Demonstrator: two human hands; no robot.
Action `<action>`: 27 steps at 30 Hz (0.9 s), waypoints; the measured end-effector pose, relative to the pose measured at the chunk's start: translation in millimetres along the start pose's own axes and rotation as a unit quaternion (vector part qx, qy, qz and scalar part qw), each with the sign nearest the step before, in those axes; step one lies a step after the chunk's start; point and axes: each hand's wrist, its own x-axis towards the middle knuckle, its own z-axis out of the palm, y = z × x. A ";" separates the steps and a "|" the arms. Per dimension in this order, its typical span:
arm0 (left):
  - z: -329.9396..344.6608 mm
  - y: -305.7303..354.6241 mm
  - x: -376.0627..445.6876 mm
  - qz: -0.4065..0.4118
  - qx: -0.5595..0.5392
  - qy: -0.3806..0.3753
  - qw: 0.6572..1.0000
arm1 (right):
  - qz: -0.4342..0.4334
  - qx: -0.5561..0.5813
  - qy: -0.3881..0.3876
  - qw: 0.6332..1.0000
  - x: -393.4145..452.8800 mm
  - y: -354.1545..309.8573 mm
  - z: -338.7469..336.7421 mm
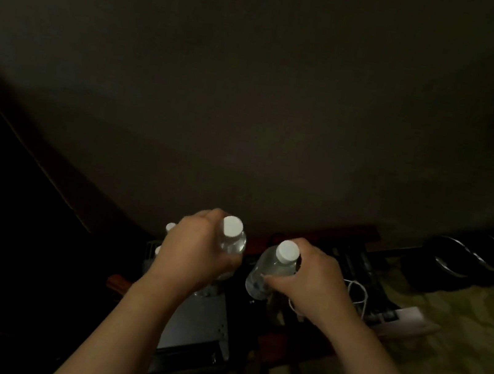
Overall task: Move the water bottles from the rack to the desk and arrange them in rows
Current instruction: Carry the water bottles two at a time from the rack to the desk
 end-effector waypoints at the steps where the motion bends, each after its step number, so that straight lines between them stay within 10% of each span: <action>1: -5.7 20.3 -3.4 0.007 -0.008 -0.001 1.000 | -0.002 0.000 0.013 1.000 -9.7 1.5 -19.8; 27: 106.2 481.9 -48.1 0.282 -0.096 -0.156 0.942 | 0.169 -0.022 0.314 0.934 -239.5 225.5 -377.8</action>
